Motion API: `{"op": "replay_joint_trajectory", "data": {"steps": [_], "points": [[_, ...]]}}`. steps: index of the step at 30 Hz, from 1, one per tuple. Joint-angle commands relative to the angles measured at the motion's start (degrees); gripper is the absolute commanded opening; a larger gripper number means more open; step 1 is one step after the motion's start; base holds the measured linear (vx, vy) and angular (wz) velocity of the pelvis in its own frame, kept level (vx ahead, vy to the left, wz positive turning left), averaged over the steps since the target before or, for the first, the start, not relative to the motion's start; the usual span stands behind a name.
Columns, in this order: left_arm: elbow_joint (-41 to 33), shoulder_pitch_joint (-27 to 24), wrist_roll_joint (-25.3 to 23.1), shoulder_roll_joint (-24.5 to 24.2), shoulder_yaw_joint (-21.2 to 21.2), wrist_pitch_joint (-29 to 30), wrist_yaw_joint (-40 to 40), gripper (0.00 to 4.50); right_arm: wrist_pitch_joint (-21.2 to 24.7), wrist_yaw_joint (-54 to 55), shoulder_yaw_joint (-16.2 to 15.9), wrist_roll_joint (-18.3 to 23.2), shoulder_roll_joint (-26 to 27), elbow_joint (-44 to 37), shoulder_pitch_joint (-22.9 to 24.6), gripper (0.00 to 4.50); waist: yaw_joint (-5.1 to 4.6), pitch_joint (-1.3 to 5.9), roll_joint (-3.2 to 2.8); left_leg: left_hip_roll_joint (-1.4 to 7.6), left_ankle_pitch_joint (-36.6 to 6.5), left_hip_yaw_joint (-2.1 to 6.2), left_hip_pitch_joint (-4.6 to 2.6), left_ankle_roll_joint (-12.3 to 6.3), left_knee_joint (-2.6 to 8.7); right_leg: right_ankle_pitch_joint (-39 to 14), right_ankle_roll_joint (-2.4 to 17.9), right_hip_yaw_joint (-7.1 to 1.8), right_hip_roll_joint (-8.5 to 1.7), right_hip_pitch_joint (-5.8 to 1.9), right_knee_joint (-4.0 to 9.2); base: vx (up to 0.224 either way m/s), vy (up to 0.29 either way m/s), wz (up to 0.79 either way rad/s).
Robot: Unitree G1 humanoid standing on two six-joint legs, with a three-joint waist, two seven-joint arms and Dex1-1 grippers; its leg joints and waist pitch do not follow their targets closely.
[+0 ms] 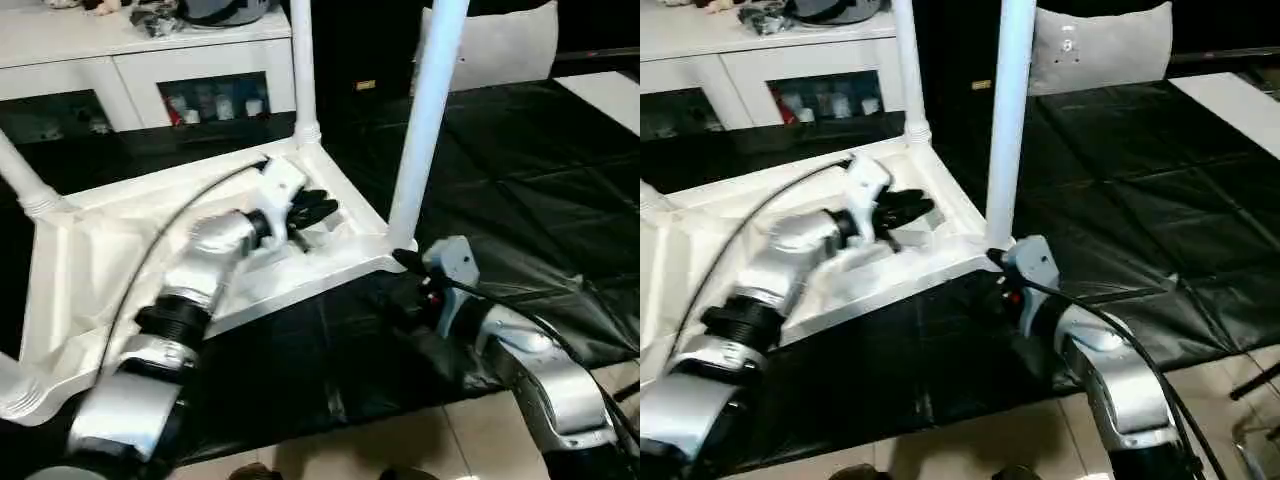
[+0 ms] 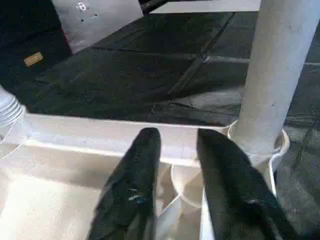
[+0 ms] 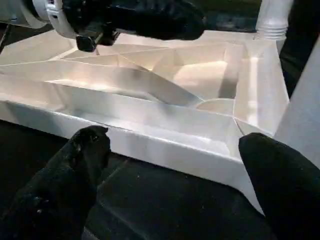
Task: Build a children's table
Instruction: Rotate leg to tighten, then rotate table base
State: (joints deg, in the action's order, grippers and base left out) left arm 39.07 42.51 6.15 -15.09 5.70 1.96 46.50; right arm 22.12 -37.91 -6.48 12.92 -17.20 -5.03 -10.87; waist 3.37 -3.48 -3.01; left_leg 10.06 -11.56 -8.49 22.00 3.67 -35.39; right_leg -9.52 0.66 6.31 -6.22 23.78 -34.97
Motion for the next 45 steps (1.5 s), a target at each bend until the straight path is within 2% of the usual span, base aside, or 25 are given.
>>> {"op": "replay_joint_trajectory", "data": {"steps": [1,2,3,4,5,6,7,8,10,11,12,14,16,18,19,21,22,23,24,25,27,29,31,37,45], "points": [[-1.94,-0.35,0.44,-1.09,0.19,1.22,2.22,1.68,-0.55,-0.29,-0.25,0.28,0.06,0.5,-1.24,4.5,0.3,4.31,0.96,2.37,-7.99,0.28,0.03,-4.24,4.54,-14.91,10.21,-2.93,-2.81,-3.85,4.32,0.0,0.0,0.0],[-5.46,-2.56,0.17,-3.41,0.71,2.36,4.29,1.76,-1.04,-0.4,-0.52,0.05,0.58,2.05,-2.72,4.5,0.48,4.27,0.62,2.43,-8.57,0.25,-0.28,-4.01,4.51,-15.12,10.33,-2.98,-2.85,-3.61,4.41,0.0,0.0,0.0],[-7.24,-3.76,0.16,-4.49,0.78,3.09,4.97,1.77,-1.18,-0.41,-0.63,-0.04,0.85,2.68,-3.32,4.5,0.08,4.16,0.81,2.55,-8.99,0.37,0.15,-3.59,4.81,-15.06,10.67,-3.03,-2.93,-3.96,4.22,0.0,0.0,0.0],[-13.3,-7.85,0.48,-8.11,0.83,5.64,7.1,1.75,-1.78,-0.55,-1.05,-0.36,1.7,4.73,-5.17,4.5,0.28,4.42,0.66,2.75,-8.99,0.46,-0.25,-2.99,4.69,-14.12,11.04,-3.14,-3.18,-3.8,3.87,0.0,0.0,0.0],[-16.34,-9.95,0.88,-9.88,0.68,6.98,8.02,1.8,-2.13,-0.67,-1.29,-0.55,2.09,5.68,-5.97,4.5,-0.12,4.53,0.56,3.0,-8.52,0.68,0.06,-2.58,4.91,-12.74,11.67,-3.12,-3.35,-4.05,3.21,0.0,0.0,0.0],[-16.34,-9.95,0.88,-9.88,0.68,6.98,8.02,1.94,-2.13,-0.67,-1.29,-0.55,2.09,5.68,-5.97,4.5,-0.44,4.27,0.55,2.83,-8.65,0.39,0.07,-2.82,4.98,-12.87,11.49,-3.13,-2.86,-3.77,3.6,0.0,0.0,0.0],[-19.5,-12.16,1.49,-11.51,0.19,8.71,8.51,1.94,-2.43,-0.8,-1.59,-0.75,2.48,6.68,-6.69,4.5,-0.33,4.44,0.6,2.79,-9.05,0.13,-0.71,-2.59,4.63,-12.18,12.22,-3.29,-2.8,-3.36,3.47,0.0,0.0,0.0],[-25.12,-15.97,2.95,-14.24,-0.51,11.37,9.64,2.2,-2.95,-0.68,-1.99,-1.04,3.38,8.63,-7.88,4.5,-0.01,4.7,0.68,2.94,-7.5,0.33,-0.39,-2.74,4.71,-10.63,12.96,-3.28,-3.08,-3.72,2.76,0.0,0.0,0.0],[-34.27,-22.26,5.22,-18.61,-1.53,15.84,11.75,2.17,-4.16,-0.38,-2.96,-1.68,4.96,12.18,-9.89,4.5,-0.32,4.13,1.07,3.07,-9.17,0.21,-0.27,-2.61,5.14,-12.27,13.17,-3.24,-2.79,-3.36,3.05,0.0,0.0,0.0],[-37.96,-24.84,5.99,-20.13,-1.87,17.97,12.33,2.21,-5.16,-0.4,-3.49,-1.99,5.89,14.0,-10.87,4.5,-0.24,4.0,0.66,3.04,-11.11,0.02,-0.7,-1.87,5.21,-14.27,13.03,-3.32,-2.66,-3.0,3.23,0.0,0.0,0.0],[-38.17,-24.97,6.02,-20.19,-1.9,18.12,12.35,2.33,-5.24,-0.41,-3.52,-2.0,5.94,14.12,-10.94,4.5,-0.28,3.93,0.64,3.07,-11.64,0.07,-0.73,-1.53,5.25,-14.58,12.96,-3.39,-2.68,-3.01,3.32,0.0,0.0,0.0],[-44.31,-28.73,6.59,-21.78,-2.42,22.39,12.25,2.6,-6.73,0.06,-4.28,-2.48,7.93,18.14,-13.22,4.5,0.38,3.68,0.82,2.86,-14.14,-0.29,-1.63,-0.74,5.3,-16.25,12.47,-3.66,-2.36,-2.38,3.86,0.0,0.0,0.0],[-46.53,-30.0,6.73,-22.2,-2.48,24.11,11.77,2.59,-7.04,0.73,-4.44,-2.78,8.91,19.94,-14.32,4.5,0.14,3.34,0.94,2.99,-16.55,0.05,-0.84,0.63,5.85,-18.42,11.73,-3.65,-2.5,-3.01,3.5,0.0,0.0,0.0],[-50.32,-32.17,7.68,-22.84,-2.5,27.89,10.84,2.96,-7.89,3.18,-4.06,-3.3,11.46,24.31,-17.04,4.5,-0.24,3.05,0.79,2.83,-20.97,0.24,-1.29,1.93,6.04,-23.51,10.42,-3.75,-2.59,-2.76,4.11,0.0,0.0,0.0],[-51.06,-32.79,7.09,-23.17,-2.2,28.36,10.49,3.04,-8.3,4.35,-3.82,-3.62,12.22,25.9,-17.99,4.5,-0.21,3.15,0.48,2.77,-21.95,0.22,-1.63,2.61,6.02,-23.8,10.05,-3.89,-2.54,-2.48,4.34,0.0,0.0,0.0],[-53.93,-34.57,6.6,-24.53,-1.49,30.52,9.16,3.03,-10.32,6.87,-3.31,-4.78,13.67,29.86,-20.02,4.5,-0.46,3.14,0.44,2.69,-22.51,0.38,-1.42,3.07,6.11,-23.2,9.97,-3.98,-2.46,-2.64,4.17,0.0,0.0,0.0],[-55.52,-35.7,6.31,-25.34,-0.87,32.0,8.79,3.02,-11.57,9.04,-2.94,-5.55,14.62,32.31,-21.33,4.5,-0.32,3.2,0.01,2.58,-22.53,0.33,-1.79,3.01,6.02,-22.87,9.93,-4.09,-2.33,-2.45,4.3,0.0,0.0,0.0],[-56.98,-36.57,6.11,-25.63,-0.54,33.53,8.36,3.21,-12.86,11.4,-2.48,-6.24,15.41,34.61,-22.56,4.5,-0.7,3.17,0.27,2.66,-22.12,0.35,-1.47,3.25,6.05,-21.53,10.58,-4.2,-2.33,-2.53,4.06,0.0,0.0,0.0],[-57.87,-37.06,5.93,-25.58,-0.37,35.1,7.78,3.46,-13.68,13.79,-1.92,-6.75,16.05,36.47,-23.64,4.5,-0.59,3.17,-0.29,2.59,-22.1,0.39,-1.49,3.4,6.04,-21.6,10.6,-4.2,-2.28,-2.61,4.01,0.0,0.0,0.0],[-58.76,-37.31,5.8,-25.63,-0.28,36.91,7.12,3.42,-14.29,15.93,-1.21,-7.06,16.61,38.39,-24.76,4.5,-0.62,3.33,-0.05,2.54,-21.52,0.15,-1.78,3.53,5.86,-20.6,11.01,-4.3,-2.17,-2.34,4.03,0.0,0.0,0.0],[-59.51,-37.47,4.13,-25.99,0.87,38.86,5.68,3.4,-15.42,19.72,0.16,-7.46,17.23,41.4,-26.49,4.5,-0.58,3.39,-0.08,2.44,-20.37,0.11,-1.57,3.26,5.77,-19.21,11.34,-4.3,-1.96,-2.65,3.93,0.0,0.0,0.0],[-59.55,-37.74,2.96,-26.4,2.58,39.93,4.66,3.86,-16.45,23.23,1.65,-7.69,17.49,44.06,-27.79,4.5,-0.63,3.44,-0.17,2.43,-19.6,0.04,-1.57,3.44,5.68,-17.9,11.39,-4.22,-1.78,-2.75,3.74,0.0,0.0,0.0],[-59.42,-37.96,2.81,-26.27,3.25,40.43,3.93,3.85,-17.57,25.48,2.71,-7.81,17.48,45.66,-28.4,4.5,-0.52,3.54,-0.23,2.37,-19.22,-0.08,-1.66,3.24,5.56,-17.02,11.48,-4.22,-1.73,-2.7,3.79,0.0,0.0,0.0],[-58.02,-37.77,-0.04,-26.28,6.4,40.15,2.31,4.41,-20.7,32.2,7.18,-7.17,16.23,50.95,-30.95,4.5,-0.24,3.67,-0.53,2.36,-19.31,-0.19,-1.98,3.36,5.5,-15.03,11.99,-4.09,-1.5,-2.57,3.55,0.0,0.0,0.0],[-55.77,-36.64,-3.91,-25.18,9.28,39.3,-1.74,4.47,-24.84,37.47,11.47,-6.48,11.86,57.7,-33.74,4.5,0.05,3.6,0.04,2.22,-19.85,-0.34,-1.98,2.96,5.32,-17.79,10.71,-4.0,-1.58,-2.65,3.9,0.0,0.0,0.0]]}}
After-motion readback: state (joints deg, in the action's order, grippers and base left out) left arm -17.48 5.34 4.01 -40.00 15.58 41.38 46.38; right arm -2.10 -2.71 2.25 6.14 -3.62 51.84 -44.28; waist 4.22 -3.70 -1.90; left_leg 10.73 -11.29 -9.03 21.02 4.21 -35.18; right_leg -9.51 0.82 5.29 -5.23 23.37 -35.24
